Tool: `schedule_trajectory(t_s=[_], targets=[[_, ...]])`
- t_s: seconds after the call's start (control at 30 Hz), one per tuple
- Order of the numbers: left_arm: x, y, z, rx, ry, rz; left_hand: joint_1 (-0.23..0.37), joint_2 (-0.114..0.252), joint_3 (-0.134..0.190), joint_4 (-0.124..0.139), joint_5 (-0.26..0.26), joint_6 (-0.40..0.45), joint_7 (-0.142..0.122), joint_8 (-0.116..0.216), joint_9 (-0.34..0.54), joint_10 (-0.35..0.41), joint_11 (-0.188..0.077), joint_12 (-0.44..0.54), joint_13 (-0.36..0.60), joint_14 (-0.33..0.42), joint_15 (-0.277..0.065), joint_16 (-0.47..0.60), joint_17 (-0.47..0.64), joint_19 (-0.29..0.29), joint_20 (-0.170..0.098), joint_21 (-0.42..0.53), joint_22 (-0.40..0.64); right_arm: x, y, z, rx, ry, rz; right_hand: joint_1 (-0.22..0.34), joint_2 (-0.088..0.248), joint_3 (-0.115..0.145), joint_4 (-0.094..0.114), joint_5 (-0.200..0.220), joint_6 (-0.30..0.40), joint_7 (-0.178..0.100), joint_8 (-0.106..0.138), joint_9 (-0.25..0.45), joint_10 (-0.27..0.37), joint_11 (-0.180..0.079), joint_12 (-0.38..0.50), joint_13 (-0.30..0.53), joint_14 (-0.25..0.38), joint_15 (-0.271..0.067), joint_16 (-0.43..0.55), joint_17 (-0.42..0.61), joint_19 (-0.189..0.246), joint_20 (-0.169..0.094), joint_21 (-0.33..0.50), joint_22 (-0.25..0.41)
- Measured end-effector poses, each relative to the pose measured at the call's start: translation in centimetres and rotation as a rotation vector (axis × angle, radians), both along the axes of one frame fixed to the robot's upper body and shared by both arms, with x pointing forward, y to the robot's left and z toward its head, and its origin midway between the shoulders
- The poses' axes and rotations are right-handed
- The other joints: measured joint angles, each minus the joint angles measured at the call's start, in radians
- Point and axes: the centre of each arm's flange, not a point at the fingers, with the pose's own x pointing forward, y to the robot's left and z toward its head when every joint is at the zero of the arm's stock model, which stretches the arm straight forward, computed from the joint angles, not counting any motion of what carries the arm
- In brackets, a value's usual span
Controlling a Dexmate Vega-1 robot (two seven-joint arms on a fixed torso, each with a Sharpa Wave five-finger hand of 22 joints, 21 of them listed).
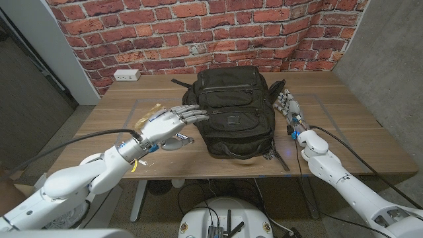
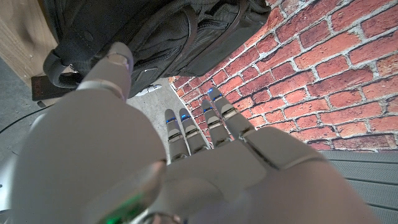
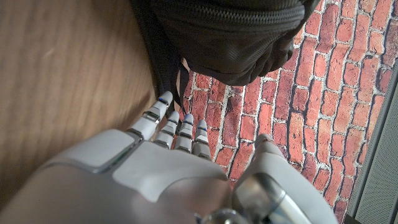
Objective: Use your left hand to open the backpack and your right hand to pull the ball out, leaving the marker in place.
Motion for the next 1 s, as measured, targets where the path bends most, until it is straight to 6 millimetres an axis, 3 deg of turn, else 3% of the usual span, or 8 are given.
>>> schedule_trajectory(t_s=[0.7,1.0], targets=[[0.5,-1.6,-3.2,-0.068,-0.042,0.044,0.021,0.010,-0.012,0.004,0.000,-0.029,0.019,0.000,0.000,-0.032,0.021,0.000,0.000,-0.015,0.004,0.000,0.000,-0.017,0.000,-0.005,0.000,0.2,-0.2,-0.2,0.000,0.000,0.012,0.000,0.000,0.003,-0.002,0.000,0.000,0.000,0.000,0.000,0.000,0.000,0.000,0.000,0.000,0.000,0.000,-0.005,0.000,0.000,0.000,0.000],[1.2,-2.1,-3.9,-0.109,-0.064,0.058,0.031,0.021,-0.019,0.011,0.005,-0.049,0.039,-0.008,0.000,-0.045,0.034,0.000,0.000,-0.022,0.000,0.000,0.000,-0.060,0.002,-0.012,-0.003,0.3,-0.3,-0.1,0.003,-0.005,0.018,0.000,0.000,0.003,-0.002,0.000,0.000,0.000,0.000,0.000,0.000,0.000,0.000,0.000,0.000,0.000,0.000,-0.005,0.000,0.000,0.000,0.000]])
